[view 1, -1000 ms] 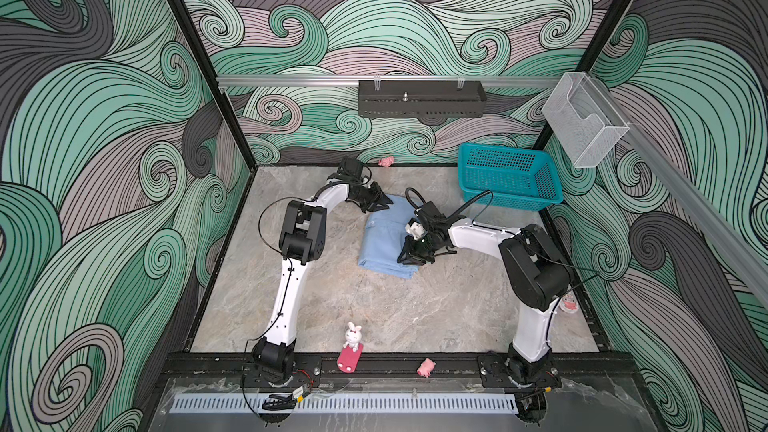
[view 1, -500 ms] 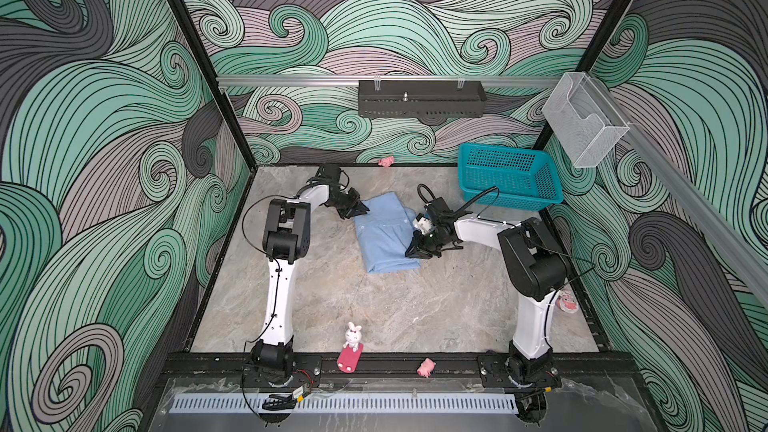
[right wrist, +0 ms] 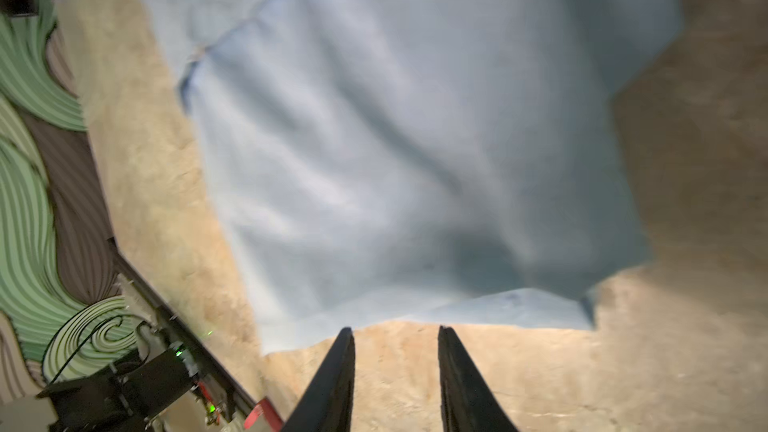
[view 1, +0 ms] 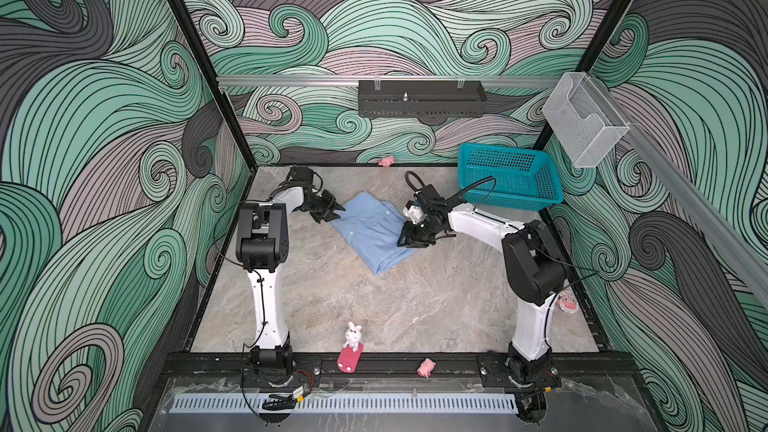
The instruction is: Fold and stack the long sleeve shirts
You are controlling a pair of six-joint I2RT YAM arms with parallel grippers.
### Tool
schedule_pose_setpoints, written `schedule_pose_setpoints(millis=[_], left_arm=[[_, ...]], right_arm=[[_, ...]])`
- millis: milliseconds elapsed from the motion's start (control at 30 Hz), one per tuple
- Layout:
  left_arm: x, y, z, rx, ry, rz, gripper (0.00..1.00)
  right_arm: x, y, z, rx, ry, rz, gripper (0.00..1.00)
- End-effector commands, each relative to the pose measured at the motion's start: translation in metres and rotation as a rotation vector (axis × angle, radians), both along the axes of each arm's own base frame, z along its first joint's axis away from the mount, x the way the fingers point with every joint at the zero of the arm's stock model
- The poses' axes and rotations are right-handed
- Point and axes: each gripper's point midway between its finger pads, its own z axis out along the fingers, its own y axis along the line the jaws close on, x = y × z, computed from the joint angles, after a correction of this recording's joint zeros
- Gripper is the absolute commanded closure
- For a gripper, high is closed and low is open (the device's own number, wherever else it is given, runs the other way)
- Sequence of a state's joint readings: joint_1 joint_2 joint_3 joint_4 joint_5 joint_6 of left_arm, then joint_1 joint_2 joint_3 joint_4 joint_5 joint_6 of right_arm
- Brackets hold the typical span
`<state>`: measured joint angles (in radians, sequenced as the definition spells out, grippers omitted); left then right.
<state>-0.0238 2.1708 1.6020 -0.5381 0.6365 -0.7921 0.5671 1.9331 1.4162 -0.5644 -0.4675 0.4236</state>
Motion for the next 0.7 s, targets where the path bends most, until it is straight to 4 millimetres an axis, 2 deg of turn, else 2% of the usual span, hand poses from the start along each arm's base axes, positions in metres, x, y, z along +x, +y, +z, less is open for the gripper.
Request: schedule_pose_setpoints(millis=[0, 133, 200, 267, 333, 467, 567, 667], left_arm=[[0.004, -0.014, 0.037, -0.015, -0.093, -0.019, 0.62], [0.004, -0.031, 0.033, -0.075, -0.081, -0.033, 0.62], [0.005, -0.036, 0.025, -0.097, -0.065, -0.036, 0.62], [0.005, -0.040, 0.015, -0.116, -0.043, -0.039, 0.63], [0.005, -0.042, 0.003, -0.127, -0.019, -0.039, 0.63], [0.001, -0.041, -0.020, -0.124, 0.030, -0.036, 0.64], [-0.001, -0.036, -0.034, -0.102, 0.064, -0.028, 0.65], [-0.004, -0.025, -0.046, -0.050, 0.097, -0.014, 0.66]], right_arm=[[-0.013, 0.029, 0.029, 0.076, 0.003, 0.042, 0.63], [-0.013, 0.063, 0.030, 0.141, 0.040, 0.072, 0.66], [-0.013, 0.074, 0.019, 0.152, 0.066, 0.081, 0.69], [-0.019, 0.080, 0.000, 0.145, 0.118, 0.089, 0.72], [-0.027, 0.075, -0.024, 0.112, 0.158, 0.088, 0.73], [-0.049, 0.050, -0.070, 0.022, 0.226, 0.068, 0.76], [-0.068, 0.033, -0.095, -0.031, 0.267, 0.068, 0.77], [-0.078, 0.016, -0.118, -0.092, 0.297, 0.069, 0.77]])
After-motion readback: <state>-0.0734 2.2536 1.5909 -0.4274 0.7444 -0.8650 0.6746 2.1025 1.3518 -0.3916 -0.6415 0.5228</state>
